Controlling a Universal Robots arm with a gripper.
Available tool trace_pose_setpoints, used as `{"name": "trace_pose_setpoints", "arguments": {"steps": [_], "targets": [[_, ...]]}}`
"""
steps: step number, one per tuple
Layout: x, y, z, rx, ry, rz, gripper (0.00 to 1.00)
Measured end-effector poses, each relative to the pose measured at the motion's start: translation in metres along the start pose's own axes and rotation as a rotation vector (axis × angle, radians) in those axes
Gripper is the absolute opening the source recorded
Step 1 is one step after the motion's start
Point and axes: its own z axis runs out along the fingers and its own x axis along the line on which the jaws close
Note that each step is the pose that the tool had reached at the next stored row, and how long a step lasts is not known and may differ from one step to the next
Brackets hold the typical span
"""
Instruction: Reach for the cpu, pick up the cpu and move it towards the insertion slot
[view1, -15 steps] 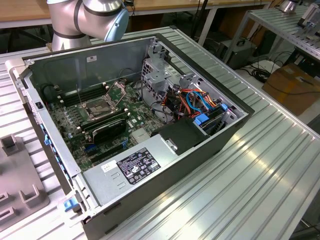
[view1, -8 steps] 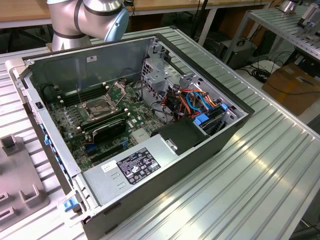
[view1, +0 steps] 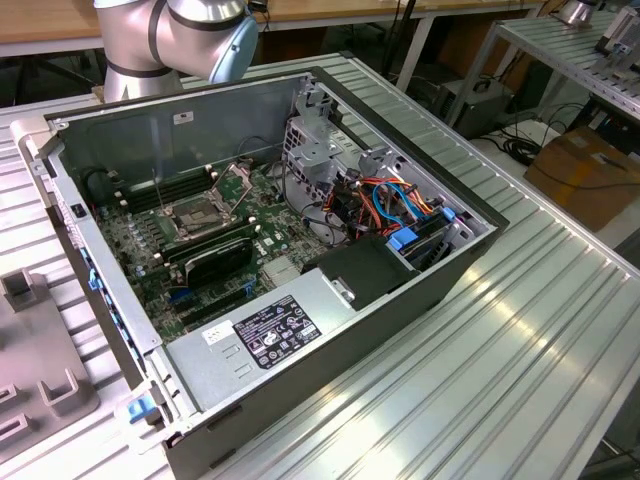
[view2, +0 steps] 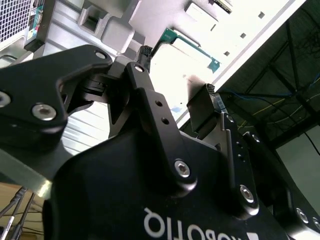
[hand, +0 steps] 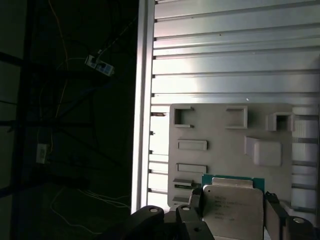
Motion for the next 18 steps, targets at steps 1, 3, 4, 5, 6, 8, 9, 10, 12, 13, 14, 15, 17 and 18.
{"name": "trace_pose_setpoints", "arguments": {"steps": [1, 3, 4, 5, 6, 8, 9, 10, 12, 13, 14, 15, 17, 18], "targets": [[-0.0005, 0.0, 0.0, -0.0001, 0.0, 0.0, 0.55], [-0.0019, -0.0001, -0.0001, 0.0, 0.0, 0.0, 0.55], [-0.0032, -0.0001, -0.0001, -0.0001, 0.0, 0.0, 0.55], [-0.0037, -0.0001, -0.0001, 0.0, 0.0, 0.0, 0.55], [-0.0041, -0.0002, -0.0001, 0.0, 0.0, 0.0, 0.55], [-0.0048, -0.0002, -0.0001, 0.0, 0.0001, 0.0, 0.55], [-0.005, -0.0002, -0.0002, 0.0, 0.0, 0.0, 0.55], [-0.0054, -0.0003, -0.0001, 0.0, 0.0, 0.0, 0.55], [-0.0058, -0.0002, -0.0002, 0.0, 0.0001, 0.0, 0.55], [-0.006, -0.0003, -0.0002, 0.0, 0.0, 0.0, 0.55], [-0.0062, -0.0003, -0.0002, -0.0001, 0.0, 0.0, 0.55], [-0.0065, -0.0003, -0.0002, -0.0001, 0.0, 0.0, 0.55], [-0.0072, -0.0003, -0.0002, 0.0, 0.0001, 0.0, 0.55], [-0.0074, -0.0003, -0.0002, 0.0, 0.0001, 0.0, 0.55]]}}
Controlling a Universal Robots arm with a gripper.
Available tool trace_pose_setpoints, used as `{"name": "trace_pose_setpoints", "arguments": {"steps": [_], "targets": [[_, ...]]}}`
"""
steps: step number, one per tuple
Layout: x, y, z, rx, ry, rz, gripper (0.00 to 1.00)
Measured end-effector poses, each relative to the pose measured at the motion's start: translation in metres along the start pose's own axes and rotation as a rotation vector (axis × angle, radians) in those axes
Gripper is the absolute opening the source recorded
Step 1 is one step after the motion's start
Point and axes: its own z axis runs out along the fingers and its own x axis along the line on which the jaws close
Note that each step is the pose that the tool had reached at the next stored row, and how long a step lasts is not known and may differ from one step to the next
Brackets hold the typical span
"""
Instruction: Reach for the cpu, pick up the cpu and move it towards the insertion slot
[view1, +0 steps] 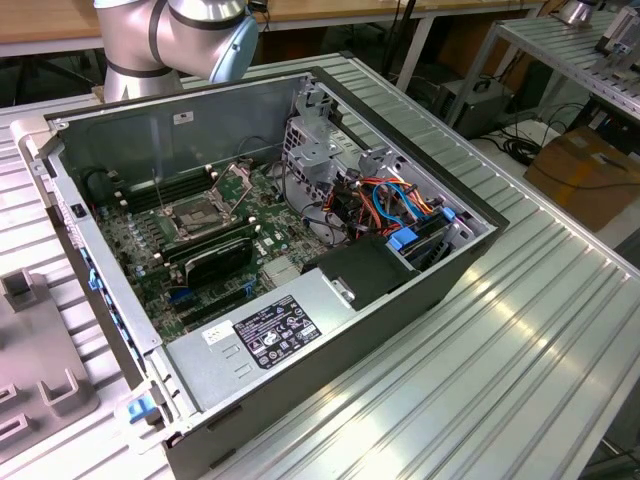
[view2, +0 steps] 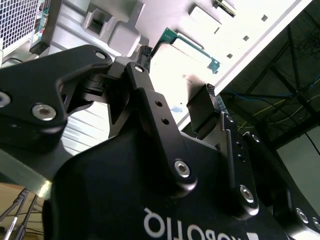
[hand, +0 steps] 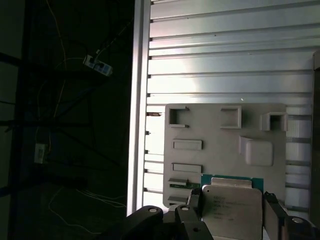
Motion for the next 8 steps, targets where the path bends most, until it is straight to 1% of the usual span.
{"name": "trace_pose_setpoints", "arguments": {"steps": [4, 8], "targets": [[-0.0011, -0.0001, 0.0, 0.0, -0.0001, 0.0, 0.55], [-0.0045, -0.0002, -0.0001, 0.0, 0.0, 0.0, 0.55]]}}
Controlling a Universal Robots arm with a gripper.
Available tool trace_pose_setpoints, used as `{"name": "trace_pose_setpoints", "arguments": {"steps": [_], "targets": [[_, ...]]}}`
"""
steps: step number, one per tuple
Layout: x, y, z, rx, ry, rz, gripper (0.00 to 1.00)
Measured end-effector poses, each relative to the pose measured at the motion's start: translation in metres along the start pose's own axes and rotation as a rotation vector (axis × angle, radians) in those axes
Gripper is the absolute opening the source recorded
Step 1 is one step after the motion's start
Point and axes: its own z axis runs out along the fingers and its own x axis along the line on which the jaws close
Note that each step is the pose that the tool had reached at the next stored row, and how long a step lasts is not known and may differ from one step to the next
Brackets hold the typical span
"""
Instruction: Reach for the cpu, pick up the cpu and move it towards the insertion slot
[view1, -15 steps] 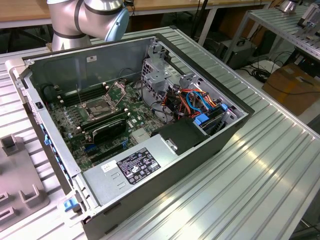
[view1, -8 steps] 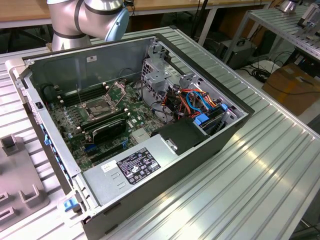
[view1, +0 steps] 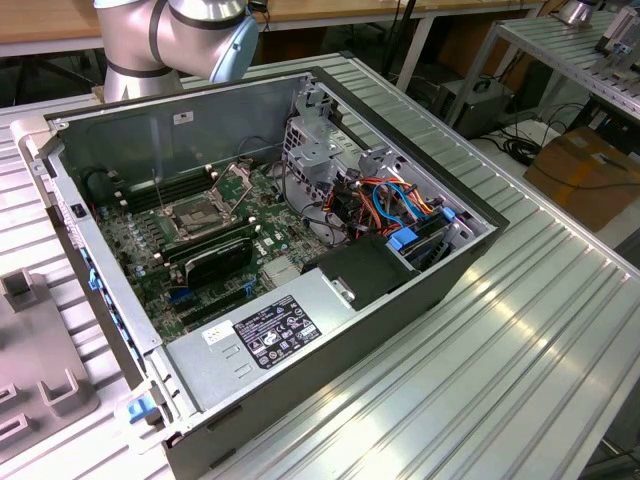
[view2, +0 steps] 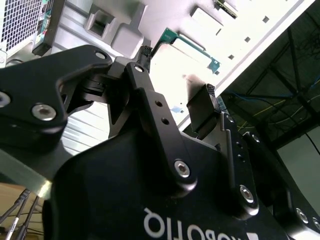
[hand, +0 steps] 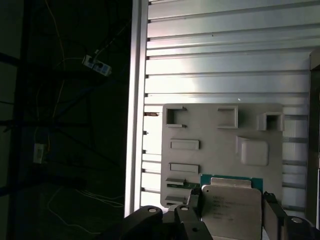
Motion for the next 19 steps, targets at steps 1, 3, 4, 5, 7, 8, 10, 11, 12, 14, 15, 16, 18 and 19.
{"name": "trace_pose_setpoints", "arguments": {"steps": [1, 3, 4, 5, 7, 8, 10, 11, 12, 14, 15, 16, 18, 19], "targets": [[-0.0008, 0.0, 0.0, 0.0, 0.0, 0.0, 0.55], [-0.0022, -0.0001, -0.0001, 0.0, 0.0, 0.0, 0.55], [-0.0026, -0.0001, -0.0001, 0.0, 0.0, 0.0, 0.55], [-0.0038, -0.0002, -0.0001, 0.0001, 0.0, 0.0, 0.55], [-0.0048, -0.0002, -0.0002, 0.0, 0.0, 0.0, 0.55], [-0.0051, -0.0002, -0.0002, 0.0001, 0.0001, 0.0, 0.55], [-0.006, -0.0003, -0.0002, 0.0, 0.0, 0.0, 0.55], [-0.0065, -0.0003, -0.0002, 0.0, 0.0, 0.0, 0.55], [-0.0068, -0.0003, -0.0002, 0.0, 0.0, 0.0, 0.55], [-0.0077, -0.0003, -0.0002, 0.0, 0.0, 0.0, 0.55], [-0.0084, -0.0004, -0.0002, 0.0, -0.0001, 0.0, 0.55], [-0.009, -0.0004, -0.0003, 0.0, 0.0001, 0.0, 0.55], [-0.0101, -0.0004, -0.0003, 0.0, 0.0, 0.0, 0.55], [-0.0105, -0.0005, -0.0003, 0.0001, 0.0, 0.0, 0.55]]}}
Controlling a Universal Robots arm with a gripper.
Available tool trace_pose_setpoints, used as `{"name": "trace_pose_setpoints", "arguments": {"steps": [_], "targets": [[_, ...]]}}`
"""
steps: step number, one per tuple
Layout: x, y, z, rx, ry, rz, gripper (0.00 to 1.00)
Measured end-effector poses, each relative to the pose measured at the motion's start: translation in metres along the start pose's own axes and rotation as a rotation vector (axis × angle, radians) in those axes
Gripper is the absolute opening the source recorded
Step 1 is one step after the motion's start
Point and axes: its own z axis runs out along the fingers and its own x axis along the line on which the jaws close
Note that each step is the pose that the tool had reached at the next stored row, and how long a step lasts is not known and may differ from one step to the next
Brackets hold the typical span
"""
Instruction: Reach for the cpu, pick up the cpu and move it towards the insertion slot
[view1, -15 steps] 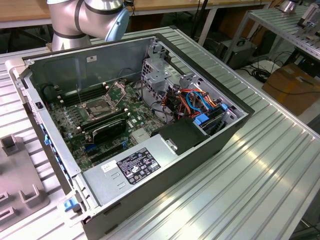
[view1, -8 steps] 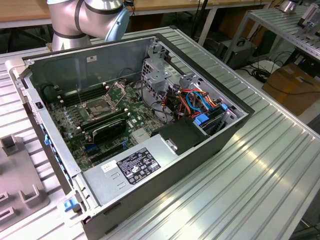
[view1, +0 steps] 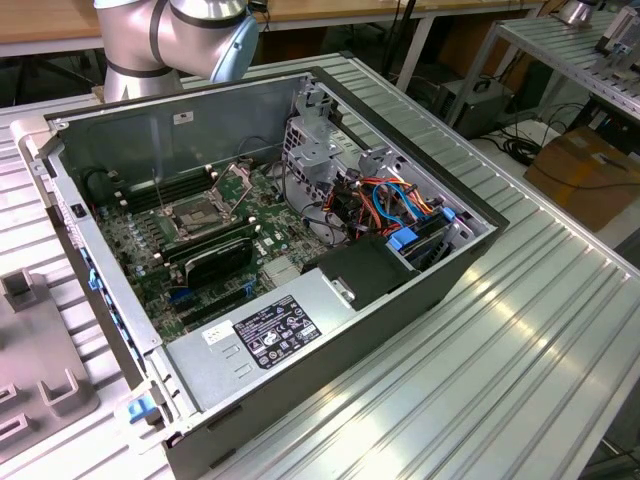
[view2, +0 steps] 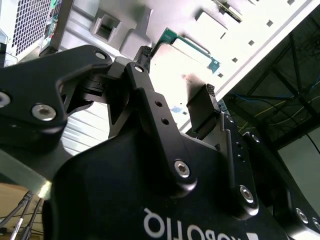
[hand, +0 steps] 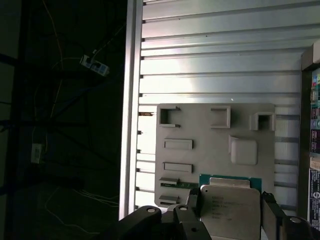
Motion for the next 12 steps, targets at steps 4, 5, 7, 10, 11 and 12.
{"name": "trace_pose_setpoints", "arguments": {"steps": [4, 5, 7, 10, 11, 12], "targets": [[-0.002, -0.0001, 0.0, -0.0001, -0.0001, 0.0, 0.55], [-0.0027, -0.0001, -0.0001, 0.0, 0.0, 0.0, 0.55], [-0.0037, -0.0001, -0.0001, 0.0, 0.0, 0.0, 0.55], [-0.0056, -0.0003, -0.0002, 0.0, 0.0, 0.0, 0.55], [-0.0065, -0.0003, -0.0002, 0.0, -0.0001, 0.0, 0.55], [-0.0073, -0.0003, -0.0002, 0.0, 0.0, 0.0, 0.55]]}}
